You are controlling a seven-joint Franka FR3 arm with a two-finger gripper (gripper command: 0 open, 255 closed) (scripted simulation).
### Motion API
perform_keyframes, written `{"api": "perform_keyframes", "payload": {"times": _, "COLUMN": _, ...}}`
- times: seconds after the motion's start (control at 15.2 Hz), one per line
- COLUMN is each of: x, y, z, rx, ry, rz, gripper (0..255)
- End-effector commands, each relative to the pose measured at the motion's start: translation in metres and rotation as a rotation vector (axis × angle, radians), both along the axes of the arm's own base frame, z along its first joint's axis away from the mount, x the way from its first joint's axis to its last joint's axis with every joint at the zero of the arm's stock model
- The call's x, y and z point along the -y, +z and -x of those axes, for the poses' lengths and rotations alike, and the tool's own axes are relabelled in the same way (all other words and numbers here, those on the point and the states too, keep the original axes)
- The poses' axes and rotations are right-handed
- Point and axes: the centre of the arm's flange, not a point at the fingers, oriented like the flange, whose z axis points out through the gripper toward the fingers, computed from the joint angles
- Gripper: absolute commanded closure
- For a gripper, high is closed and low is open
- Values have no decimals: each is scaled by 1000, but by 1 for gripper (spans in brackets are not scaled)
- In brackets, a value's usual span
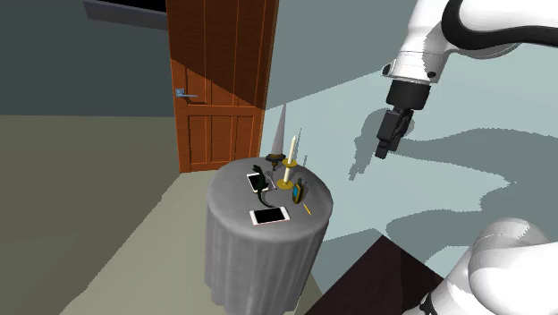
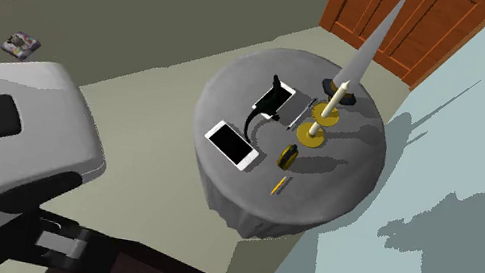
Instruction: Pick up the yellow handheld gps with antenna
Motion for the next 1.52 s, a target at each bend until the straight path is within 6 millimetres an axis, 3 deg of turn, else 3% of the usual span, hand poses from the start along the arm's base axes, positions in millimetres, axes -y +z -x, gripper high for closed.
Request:
{"api": "perform_keyframes", "payload": {"times": 0.0, "x": 0, "y": 0, "z": 0, "rx": 0, "ry": 0, "rz": 0, "gripper": 0}}
{"api": "perform_keyframes", "payload": {"times": 1.45, "x": 68, "y": -206, "z": -182, "rx": 13, "ry": -103, "rz": 130, "gripper": 0}}
